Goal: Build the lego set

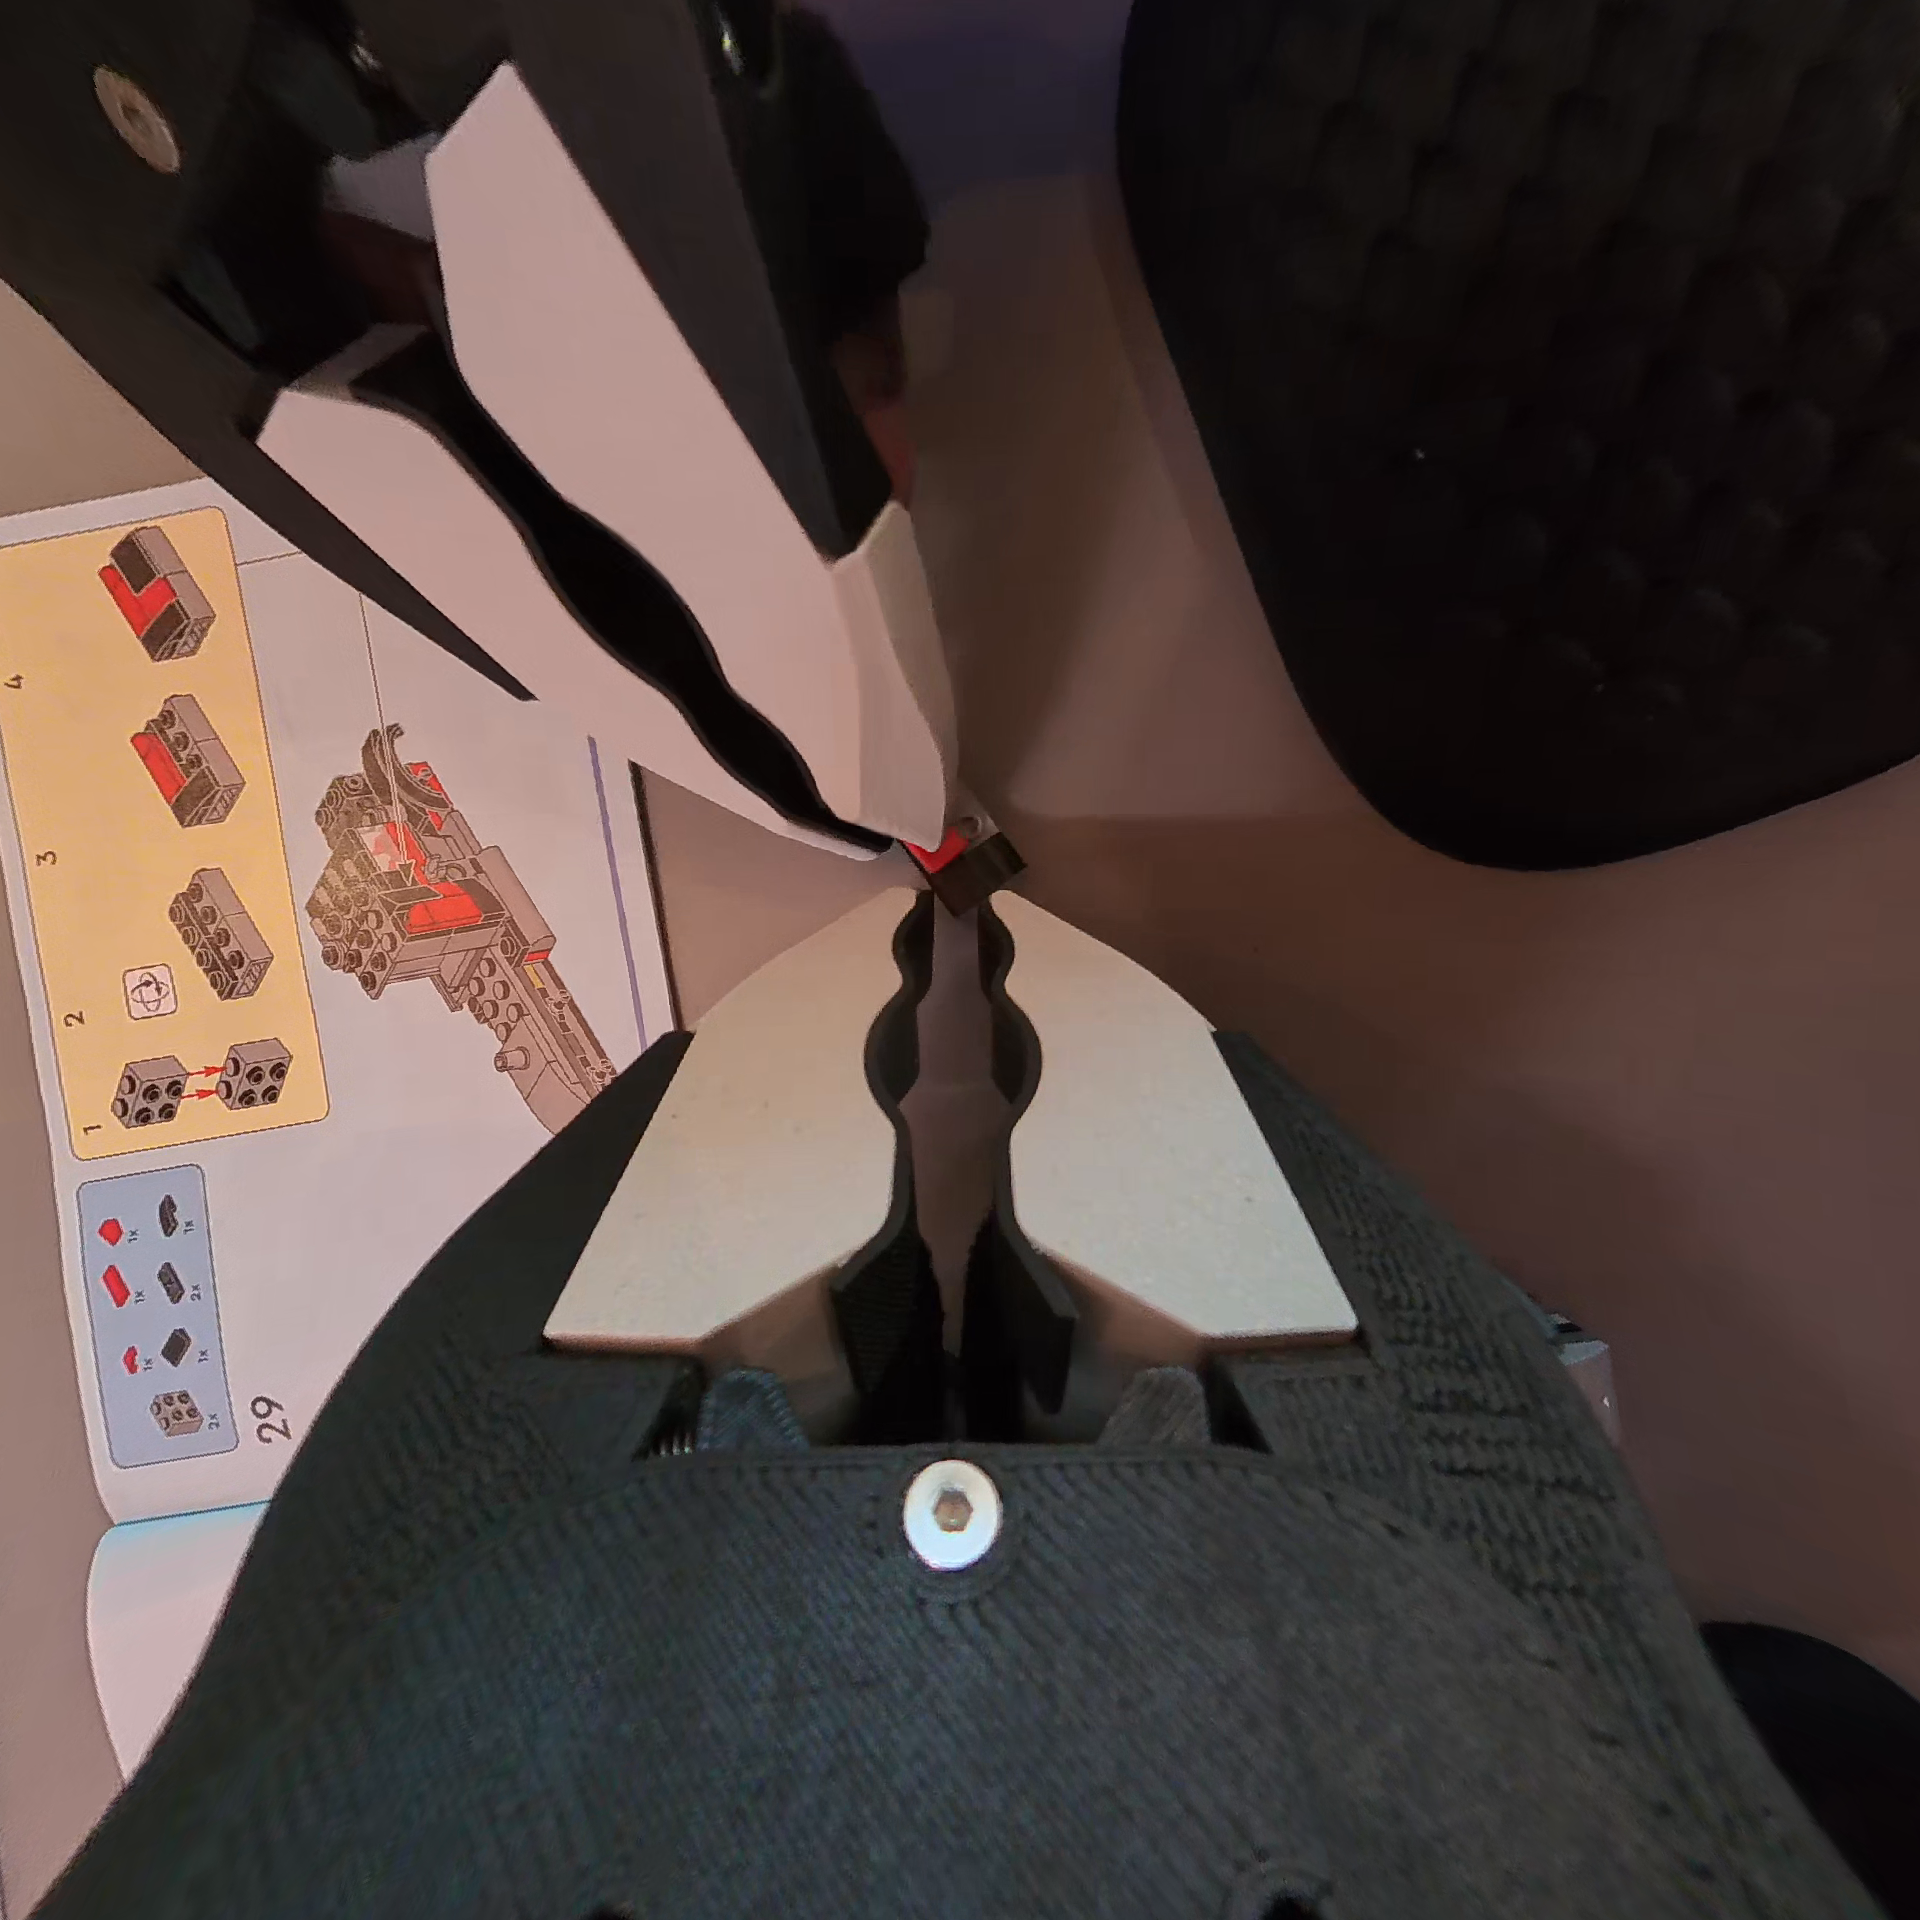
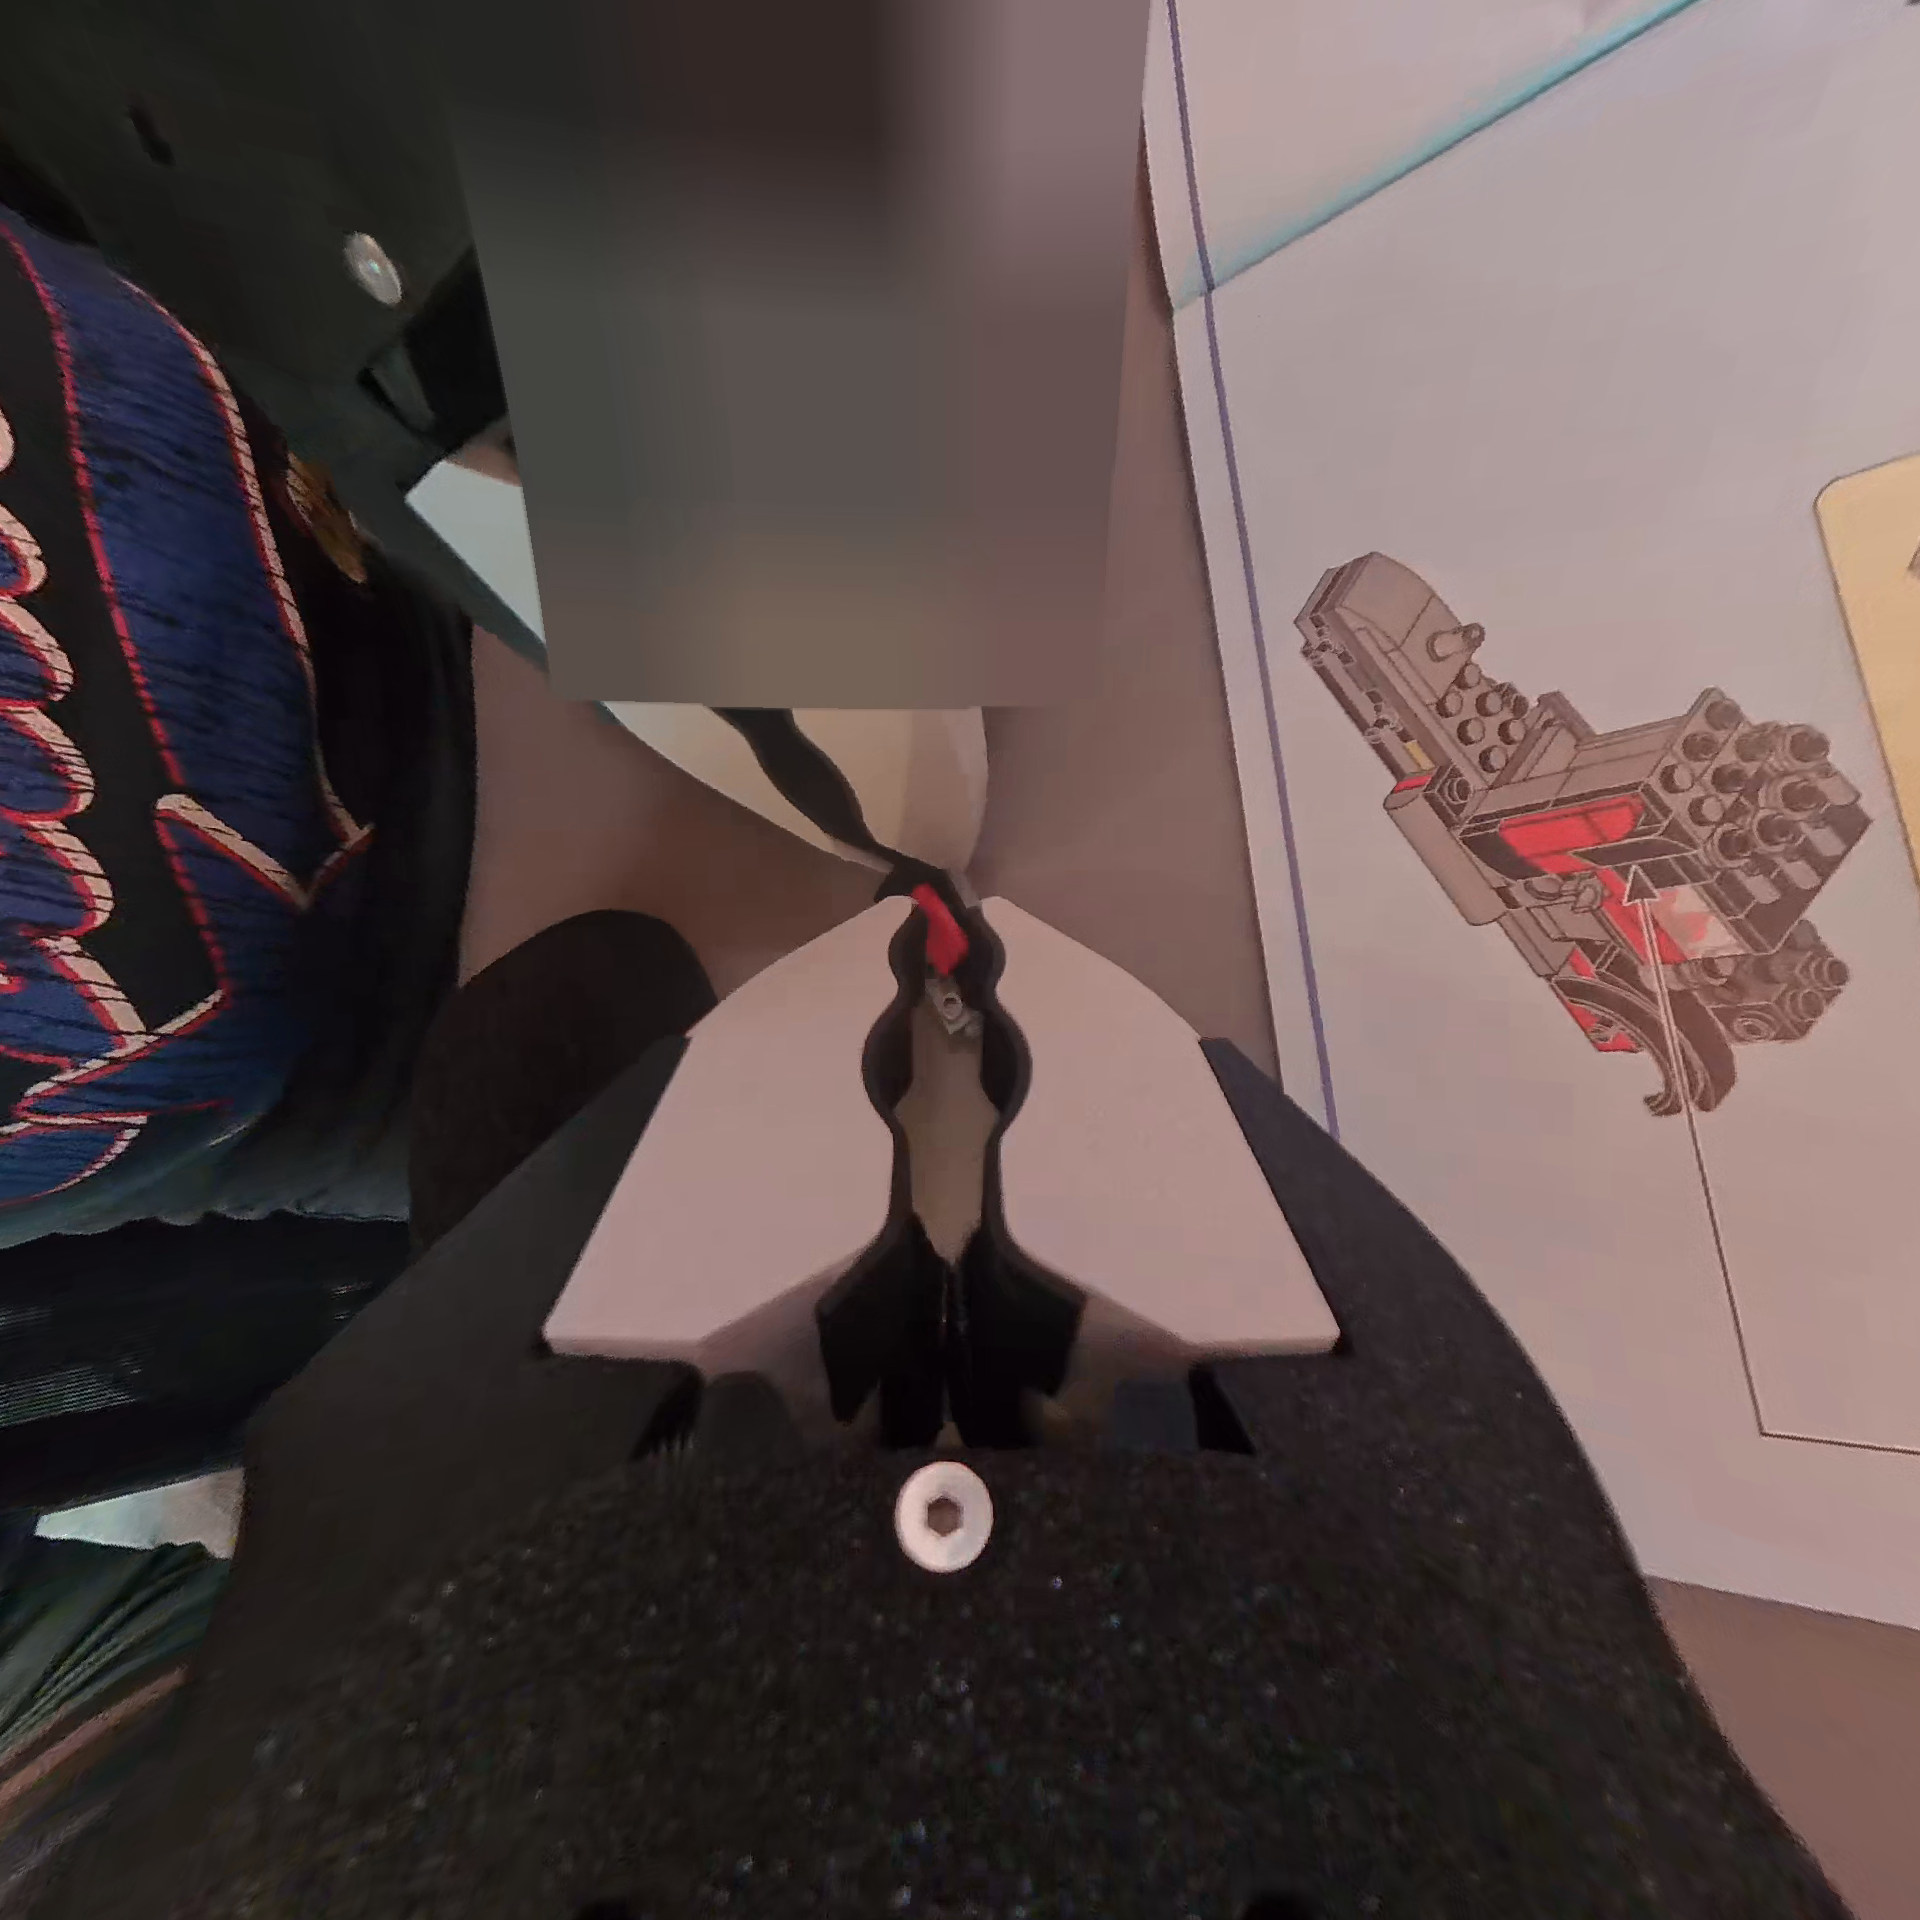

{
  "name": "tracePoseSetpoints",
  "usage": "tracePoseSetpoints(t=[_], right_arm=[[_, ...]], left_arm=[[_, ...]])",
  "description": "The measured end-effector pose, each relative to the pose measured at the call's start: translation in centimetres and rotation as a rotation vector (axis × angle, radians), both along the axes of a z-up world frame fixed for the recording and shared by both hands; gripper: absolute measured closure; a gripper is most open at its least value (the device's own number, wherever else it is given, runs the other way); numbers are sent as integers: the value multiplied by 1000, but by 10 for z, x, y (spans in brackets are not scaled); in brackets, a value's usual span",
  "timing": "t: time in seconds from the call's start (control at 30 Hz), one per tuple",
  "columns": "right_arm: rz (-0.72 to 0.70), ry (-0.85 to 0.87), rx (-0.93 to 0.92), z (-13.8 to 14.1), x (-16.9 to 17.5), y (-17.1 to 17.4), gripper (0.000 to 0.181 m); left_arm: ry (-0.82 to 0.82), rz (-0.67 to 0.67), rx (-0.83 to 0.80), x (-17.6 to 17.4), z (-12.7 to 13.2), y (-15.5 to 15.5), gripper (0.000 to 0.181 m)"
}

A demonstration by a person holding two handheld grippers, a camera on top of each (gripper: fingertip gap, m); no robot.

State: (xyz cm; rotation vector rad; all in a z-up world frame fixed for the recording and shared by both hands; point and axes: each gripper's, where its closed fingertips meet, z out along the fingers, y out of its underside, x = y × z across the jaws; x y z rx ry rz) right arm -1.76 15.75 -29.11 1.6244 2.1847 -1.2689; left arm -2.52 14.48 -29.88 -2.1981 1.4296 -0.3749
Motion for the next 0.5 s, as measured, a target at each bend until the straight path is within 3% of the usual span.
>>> tracePoseSetpoints(t=[0.5], right_arm=[[-121,-105,-108,0,2,0,173]], left_arm=[[24,-13,12,-1,-2,0,174]])
